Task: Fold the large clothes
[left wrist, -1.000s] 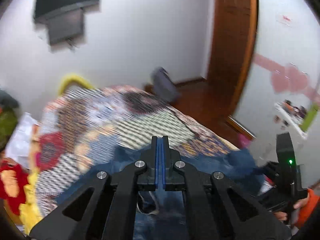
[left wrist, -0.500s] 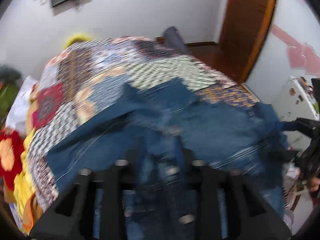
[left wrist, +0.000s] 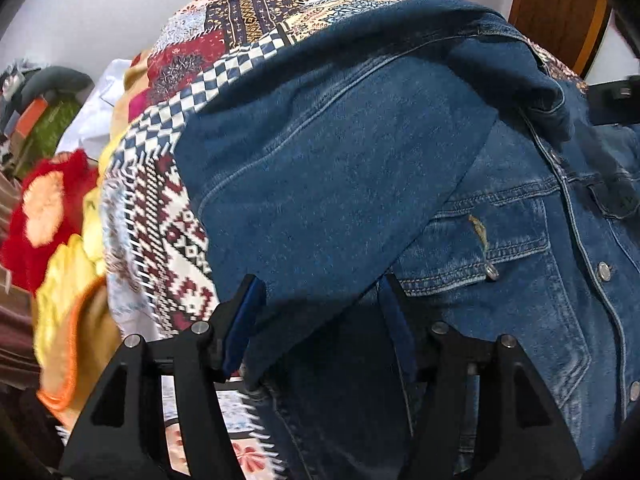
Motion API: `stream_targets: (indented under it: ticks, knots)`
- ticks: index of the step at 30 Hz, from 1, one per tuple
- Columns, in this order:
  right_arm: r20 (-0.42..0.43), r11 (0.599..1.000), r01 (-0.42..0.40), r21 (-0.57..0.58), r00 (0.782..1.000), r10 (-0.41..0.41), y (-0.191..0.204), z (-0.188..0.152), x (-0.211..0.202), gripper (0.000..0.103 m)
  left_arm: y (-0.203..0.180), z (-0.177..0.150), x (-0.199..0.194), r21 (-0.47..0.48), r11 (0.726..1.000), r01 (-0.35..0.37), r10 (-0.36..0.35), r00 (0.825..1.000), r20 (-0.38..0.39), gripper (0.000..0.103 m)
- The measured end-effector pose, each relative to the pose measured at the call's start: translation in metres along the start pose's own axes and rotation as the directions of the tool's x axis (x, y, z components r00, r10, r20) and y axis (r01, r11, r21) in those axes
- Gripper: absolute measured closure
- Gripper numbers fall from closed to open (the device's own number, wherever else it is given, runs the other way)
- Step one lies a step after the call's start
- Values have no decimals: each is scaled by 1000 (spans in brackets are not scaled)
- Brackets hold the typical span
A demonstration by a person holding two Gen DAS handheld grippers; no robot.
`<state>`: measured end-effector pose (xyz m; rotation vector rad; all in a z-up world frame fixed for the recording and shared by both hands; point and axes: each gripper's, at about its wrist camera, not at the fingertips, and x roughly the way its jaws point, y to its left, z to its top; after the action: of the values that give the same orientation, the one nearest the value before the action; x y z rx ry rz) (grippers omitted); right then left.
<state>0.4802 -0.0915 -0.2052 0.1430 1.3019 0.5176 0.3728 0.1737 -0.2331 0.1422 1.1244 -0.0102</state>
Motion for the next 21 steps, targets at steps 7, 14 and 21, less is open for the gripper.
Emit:
stream_targets:
  ticks: [7,14,21]
  knots:
    - [-42,999,25,25,999,-24,6,20,48,13,-14,12,10,69,997,-35,31,998,58,42]
    - [51,995,74,-68,996,-71,30,25,51,46,-42,39,17,89,989,-121,110,986,124,73]
    - [135,991,77,-113,989,-61,27,23,-2,71,-25,38,-34,-3,995,-101,99,968,229,97]
